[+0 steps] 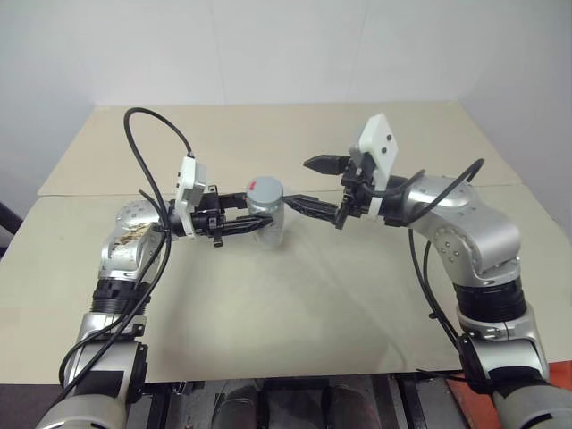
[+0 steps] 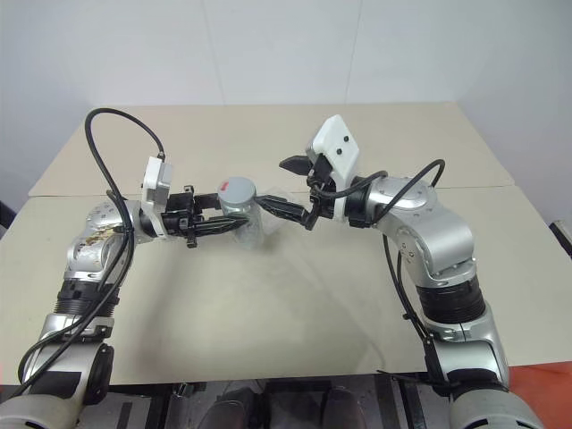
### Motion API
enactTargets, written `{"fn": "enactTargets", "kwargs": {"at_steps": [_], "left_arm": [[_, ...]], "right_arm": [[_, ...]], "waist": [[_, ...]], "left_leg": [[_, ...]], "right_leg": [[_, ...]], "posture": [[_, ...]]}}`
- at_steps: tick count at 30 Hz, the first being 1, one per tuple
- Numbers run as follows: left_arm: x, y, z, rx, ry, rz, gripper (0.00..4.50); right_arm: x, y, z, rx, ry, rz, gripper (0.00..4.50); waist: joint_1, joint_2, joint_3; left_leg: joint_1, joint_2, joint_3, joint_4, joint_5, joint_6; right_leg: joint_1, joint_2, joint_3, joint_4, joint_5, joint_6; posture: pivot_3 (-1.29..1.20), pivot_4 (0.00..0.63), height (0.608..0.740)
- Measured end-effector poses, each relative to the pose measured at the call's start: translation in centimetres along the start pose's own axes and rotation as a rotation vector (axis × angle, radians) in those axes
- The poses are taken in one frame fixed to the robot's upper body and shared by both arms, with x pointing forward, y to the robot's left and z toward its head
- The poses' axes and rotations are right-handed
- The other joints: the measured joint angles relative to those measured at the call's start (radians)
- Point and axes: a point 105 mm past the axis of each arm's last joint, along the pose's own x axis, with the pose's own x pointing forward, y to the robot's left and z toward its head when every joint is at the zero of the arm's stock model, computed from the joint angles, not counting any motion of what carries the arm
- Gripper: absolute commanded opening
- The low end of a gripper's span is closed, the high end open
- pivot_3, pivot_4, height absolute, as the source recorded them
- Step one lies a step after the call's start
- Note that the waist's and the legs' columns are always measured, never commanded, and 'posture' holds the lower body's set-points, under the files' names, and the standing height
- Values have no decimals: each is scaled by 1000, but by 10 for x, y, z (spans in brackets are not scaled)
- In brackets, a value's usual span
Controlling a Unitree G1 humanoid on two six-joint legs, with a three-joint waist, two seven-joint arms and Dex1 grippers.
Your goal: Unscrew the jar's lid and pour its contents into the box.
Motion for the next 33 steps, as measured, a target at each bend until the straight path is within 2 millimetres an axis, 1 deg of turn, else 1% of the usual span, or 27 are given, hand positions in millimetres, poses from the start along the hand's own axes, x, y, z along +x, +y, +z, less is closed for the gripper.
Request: {"fn": "enactTargets", "kwargs": {"at_steps": [10,14,17,20,25,29,33], "left_arm": [[1,-1,2,6,-8,-11,1924],[1,-1,2,5,-7,-9,1924],[1,-1,1,3,-5,-10,1924],[2,-2,0,1,-7,-13,1924],[3,-2,0,-2,-8,-16,1924],[3,-2,-1,-4,-8,-16,1924],[3,-2,-1,-4,-8,-16,1924]], "right_arm": [[-7,-1,-2,-5,11,-5,4484],[-13,9,1,-10,-9,42,4484],[-13,19,8,-23,-40,87,4484],[-7,29,16,-17,-86,114,4484],[10,33,20,-6,-97,107,4484],[20,30,16,10,-76,81,4484],[28,28,17,13,-73,68,4484]], "waist": [[1,0,0],[2,0,0],[1,0,0],[-2,0,0],[-1,0,0],[1,0,0],[0,0,0]], "left_leg": [[0,0,0,0,0,0],[0,0,0,0,0,0],[0,0,0,0,0,0],[0,0,0,0,0,0],[0,0,0,0,0,0],[0,0,0,0,0,0],[0,0,0,0,0,0]], "right_leg": [[0,0,0,0,0,0],[0,0,0,0,0,0],[0,0,0,0,0,0],[0,0,0,0,0,0],[0,0,0,1,0,0],[0,0,0,1,0,0],[0,0,0,1,0,0]], "posture": [[0,150,740],[0,150,740],[0,150,740],[0,150,740],[0,150,740],[0,150,740],[0,150,740]]}}
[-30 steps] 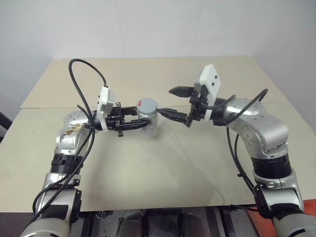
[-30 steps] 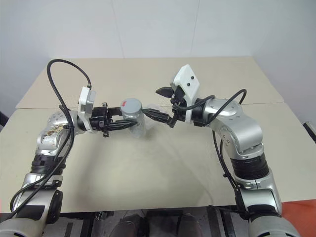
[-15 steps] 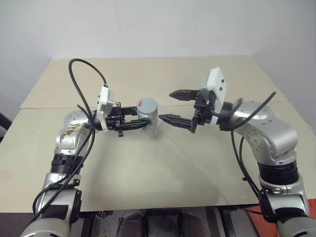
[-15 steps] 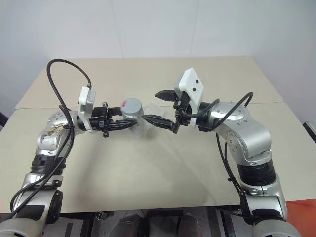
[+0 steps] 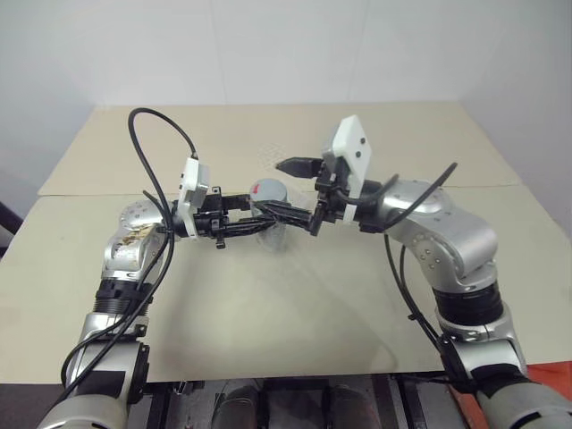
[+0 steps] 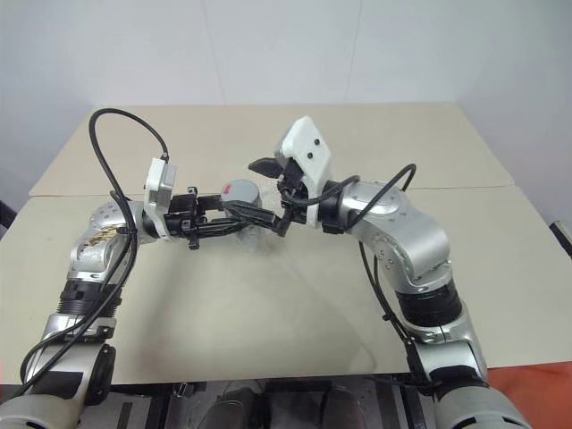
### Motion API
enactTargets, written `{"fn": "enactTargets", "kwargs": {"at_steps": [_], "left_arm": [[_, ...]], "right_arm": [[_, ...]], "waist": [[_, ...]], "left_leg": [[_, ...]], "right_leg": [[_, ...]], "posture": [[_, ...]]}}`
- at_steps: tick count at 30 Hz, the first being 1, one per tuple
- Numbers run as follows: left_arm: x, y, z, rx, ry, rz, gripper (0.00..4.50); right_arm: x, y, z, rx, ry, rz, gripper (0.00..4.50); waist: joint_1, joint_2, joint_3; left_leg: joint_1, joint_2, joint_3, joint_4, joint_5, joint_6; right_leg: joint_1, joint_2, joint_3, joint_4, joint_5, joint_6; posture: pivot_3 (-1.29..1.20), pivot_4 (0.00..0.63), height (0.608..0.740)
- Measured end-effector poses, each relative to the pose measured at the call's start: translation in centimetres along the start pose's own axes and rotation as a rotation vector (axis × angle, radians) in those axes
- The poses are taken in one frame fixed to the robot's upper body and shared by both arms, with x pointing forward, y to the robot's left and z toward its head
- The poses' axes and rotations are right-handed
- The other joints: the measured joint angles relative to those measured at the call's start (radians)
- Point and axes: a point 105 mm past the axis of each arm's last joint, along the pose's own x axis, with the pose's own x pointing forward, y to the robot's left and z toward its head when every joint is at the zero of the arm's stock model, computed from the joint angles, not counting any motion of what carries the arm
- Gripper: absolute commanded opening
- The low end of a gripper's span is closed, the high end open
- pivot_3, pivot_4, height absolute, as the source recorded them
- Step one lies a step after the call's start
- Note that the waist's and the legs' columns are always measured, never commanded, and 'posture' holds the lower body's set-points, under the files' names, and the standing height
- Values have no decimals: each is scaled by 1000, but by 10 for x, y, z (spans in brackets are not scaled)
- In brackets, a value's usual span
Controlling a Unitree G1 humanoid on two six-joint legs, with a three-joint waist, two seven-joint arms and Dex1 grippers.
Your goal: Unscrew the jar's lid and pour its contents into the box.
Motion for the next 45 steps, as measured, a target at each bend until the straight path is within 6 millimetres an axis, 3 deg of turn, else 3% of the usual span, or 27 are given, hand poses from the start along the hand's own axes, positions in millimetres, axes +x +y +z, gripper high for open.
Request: {"fn": "enactTargets", "kwargs": {"at_steps": [29,45], "left_arm": [[-2,0,0,1,6,4,1924],[-2,1,0,1,7,4,1924]], "right_arm": [[-7,-3,-1,5,10,16,4484],[2,7,-7,28,22,61,4484]], "waist": [[0,0,0],[-1,0,0]], "left_leg": [[0,0,0,0,0,0],[0,0,0,0,0,0]], "right_leg": [[0,0,0,0,0,0],[0,0,0,0,0,0]], "posture": [[0,150,740],[0,150,740]]}}
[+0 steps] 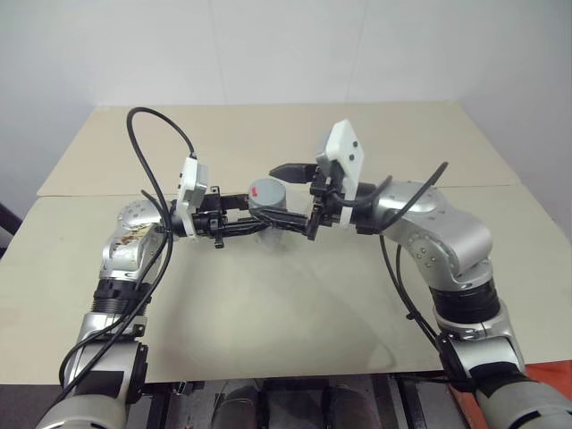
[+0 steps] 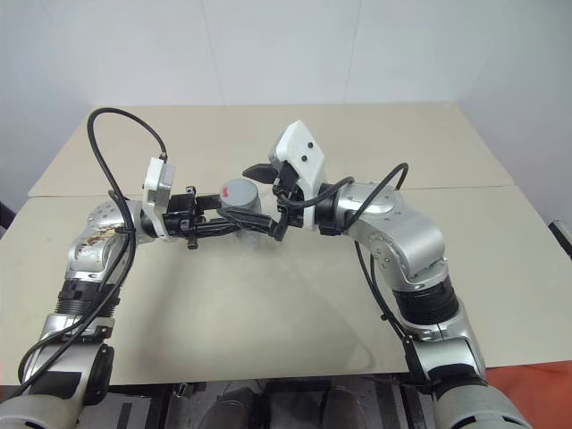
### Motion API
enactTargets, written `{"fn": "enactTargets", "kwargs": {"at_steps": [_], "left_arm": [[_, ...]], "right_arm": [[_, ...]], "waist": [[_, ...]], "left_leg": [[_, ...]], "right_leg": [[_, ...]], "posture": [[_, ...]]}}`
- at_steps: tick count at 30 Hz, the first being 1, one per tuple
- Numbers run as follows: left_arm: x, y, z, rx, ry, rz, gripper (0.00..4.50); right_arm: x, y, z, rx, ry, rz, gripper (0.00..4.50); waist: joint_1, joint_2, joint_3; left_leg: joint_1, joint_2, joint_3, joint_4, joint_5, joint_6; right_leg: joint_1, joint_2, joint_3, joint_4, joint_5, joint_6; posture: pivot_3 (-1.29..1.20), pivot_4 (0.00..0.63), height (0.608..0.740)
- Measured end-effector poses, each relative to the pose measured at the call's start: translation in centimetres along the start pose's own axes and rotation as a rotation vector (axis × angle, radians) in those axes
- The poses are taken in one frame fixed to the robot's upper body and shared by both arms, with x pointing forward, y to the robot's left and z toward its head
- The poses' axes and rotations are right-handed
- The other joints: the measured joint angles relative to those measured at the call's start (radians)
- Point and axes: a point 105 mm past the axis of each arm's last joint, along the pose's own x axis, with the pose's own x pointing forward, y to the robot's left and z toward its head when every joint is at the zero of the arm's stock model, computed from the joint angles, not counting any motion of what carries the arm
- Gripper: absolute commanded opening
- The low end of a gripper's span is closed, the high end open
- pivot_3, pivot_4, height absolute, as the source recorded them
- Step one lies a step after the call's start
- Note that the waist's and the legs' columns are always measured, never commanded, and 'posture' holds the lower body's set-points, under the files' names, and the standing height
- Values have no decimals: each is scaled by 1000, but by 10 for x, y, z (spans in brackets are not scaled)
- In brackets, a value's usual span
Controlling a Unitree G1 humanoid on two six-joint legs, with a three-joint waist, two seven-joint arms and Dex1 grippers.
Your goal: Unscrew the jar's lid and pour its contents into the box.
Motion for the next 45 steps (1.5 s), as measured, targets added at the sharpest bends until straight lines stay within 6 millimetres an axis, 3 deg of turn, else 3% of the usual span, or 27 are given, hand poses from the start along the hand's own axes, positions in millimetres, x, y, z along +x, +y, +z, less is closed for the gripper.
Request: {"fn": "enactTargets", "kwargs": {"at_steps": [9,14,15,30,32,35,37,41,45], "left_arm": [[0,0,0,1,1,0,1924],[0,0,1,5,1,2,1924],[0,0,1,5,2,2,1924],[-1,-5,-2,29,4,10,1924],[-3,-9,-8,18,31,-5,1924],[-6,-20,-33,-66,74,-19,1924],[-7,-21,-35,-72,78,-18,1924],[-8,-17,-30,-54,76,-3,1924],[-20,-2,-12,2,61,79,1924]], "right_arm": [[1,-2,-2,5,6,-5,4484],[2,-2,-3,12,7,-5,2881],[3,-2,-3,13,6,-5,2769],[2,-6,4,26,48,69,2769],[0,-13,14,14,27,53,2769],[-20,-36,51,-45,-59,-45,2769],[-24,-39,57,-47,-84,-56,2769],[-26,-43,42,-20,-67,-100,2769],[-48,-61,-12,29,43,-276,2769]], "waist": [[0,0,0],[0,0,0],[0,0,0],[-1,0,0],[-1,1,0],[1,1,0],[2,1,0],[1,1,0],[3,1,0]], "left_leg": [[0,0,0,0,0,0],[0,0,0,0,0,0],[0,0,0,0,0,0],[0,0,0,0,0,0],[0,0,1,0,0,0],[0,0,0,-1,0,0],[0,1,0,-1,0,0],[0,0,0,-1,0,0],[-1,0,1,-1,0,0]], "right_leg": [[0,0,0,0,0,0],[0,0,0,0,0,0],[0,0,0,0,0,0],[0,0,0,0,0,0],[0,0,0,0,0,0],[0,0,-1,0,0,0],[0,0,-1,0,0,0],[0,0,0,0,0,0],[-1,-1,0,0,0,0]], "posture": [[0,150,740],[0,150,740],[0,150,740],[0,150,740],[0,150,740],[0,150,740],[0,150,740],[0,150,740],[0,150,740]]}}
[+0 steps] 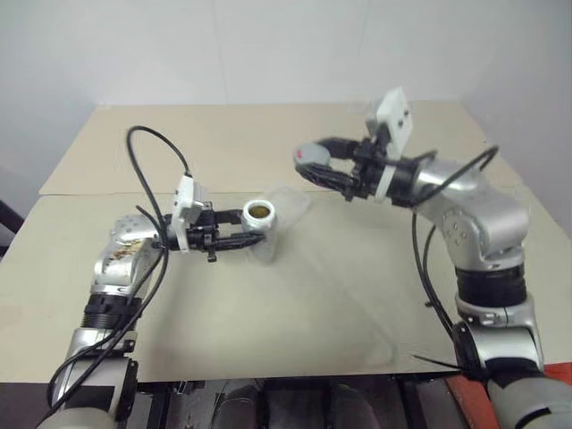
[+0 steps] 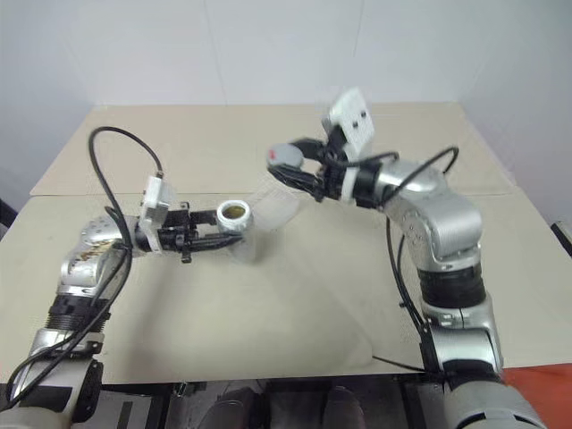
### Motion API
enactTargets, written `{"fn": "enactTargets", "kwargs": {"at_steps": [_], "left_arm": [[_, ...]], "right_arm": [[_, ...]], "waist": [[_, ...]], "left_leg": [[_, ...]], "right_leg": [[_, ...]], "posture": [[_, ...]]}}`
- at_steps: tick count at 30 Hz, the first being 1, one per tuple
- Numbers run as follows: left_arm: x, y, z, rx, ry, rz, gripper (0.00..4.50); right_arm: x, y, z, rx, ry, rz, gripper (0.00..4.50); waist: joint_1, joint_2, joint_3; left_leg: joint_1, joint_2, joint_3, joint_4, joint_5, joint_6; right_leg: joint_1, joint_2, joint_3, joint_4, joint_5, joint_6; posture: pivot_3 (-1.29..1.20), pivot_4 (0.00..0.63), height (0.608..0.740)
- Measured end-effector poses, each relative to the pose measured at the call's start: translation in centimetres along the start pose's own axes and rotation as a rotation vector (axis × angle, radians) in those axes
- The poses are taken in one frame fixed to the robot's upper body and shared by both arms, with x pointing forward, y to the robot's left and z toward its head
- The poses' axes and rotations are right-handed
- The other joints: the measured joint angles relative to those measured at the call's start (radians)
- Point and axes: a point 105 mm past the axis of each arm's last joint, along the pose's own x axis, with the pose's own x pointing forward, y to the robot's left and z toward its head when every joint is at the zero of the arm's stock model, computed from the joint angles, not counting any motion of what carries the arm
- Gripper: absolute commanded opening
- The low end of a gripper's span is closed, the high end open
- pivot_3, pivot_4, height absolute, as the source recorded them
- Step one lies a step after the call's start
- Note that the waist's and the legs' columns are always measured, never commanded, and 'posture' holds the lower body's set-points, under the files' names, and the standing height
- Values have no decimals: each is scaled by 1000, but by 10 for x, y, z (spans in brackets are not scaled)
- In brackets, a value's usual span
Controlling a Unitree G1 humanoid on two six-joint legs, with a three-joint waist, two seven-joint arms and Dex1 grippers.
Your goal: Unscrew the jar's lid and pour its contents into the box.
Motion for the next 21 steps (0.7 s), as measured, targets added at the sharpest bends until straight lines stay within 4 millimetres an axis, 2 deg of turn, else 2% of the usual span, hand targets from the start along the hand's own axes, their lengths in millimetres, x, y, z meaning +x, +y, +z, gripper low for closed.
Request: {"fn": "enactTargets", "kwargs": {"at_steps": [4,6,8,10,11,13,14,17,21], "left_arm": [[-10,14,14,52,-21,86,1924],[-15,26,12,56,-25,184,1924],[-13,34,8,66,-23,259,1924],[-12,38,4,60,-19,297,1924],[-11,39,3,61,-19,315,1924],[-8,42,3,69,-29,345,1924],[-8,43,2,69,-26,354,1924],[-7,46,1,68,-28,388,1924],[-5,51,0,78,-35,448,1924]], "right_arm": [[-15,-18,-44,-4,103,-177,2769],[-26,-32,-82,16,198,-343,2769],[-32,-36,-108,48,260,-428,2769],[-32,-35,-125,87,294,-468,3479],[-33,-35,-133,108,310,-488,3595],[-35,-32,-150,161,332,-511,4264],[-36,-30,-156,178,341,-510,4443],[-36,-24,-165,210,348,-506,4443],[-37,-24,-142,200,271,-473,4443]], "waist": [[-3,0,0],[-5,0,0],[-4,0,0],[-5,0,0],[-5,0,0],[-4,0,0],[-4,0,0],[-4,0,0],[-2,0,0]], "left_leg": [[1,0,1,0,0,0],[1,0,1,0,0,-1],[1,0,1,0,0,-1],[1,0,1,0,0,-1],[1,0,1,0,1,-1],[1,0,1,0,1,-1],[1,0,1,0,1,-1],[1,0,1,0,1,-1],[1,0,1,0,1,-1]], "right_leg": [[0,0,0,0,0,0],[0,0,0,1,0,0],[1,0,0,1,0,0],[0,0,0,1,0,0],[0,0,0,0,0,0],[1,0,0,0,0,0],[0,0,0,0,0,0],[1,0,0,0,0,0],[1,0,0,0,0,0]], "posture": [[0,150,740],[0,150,740],[0,150,740],[0,150,740],[0,150,740],[0,150,740],[0,150,740],[0,150,740],[0,150,740]]}}
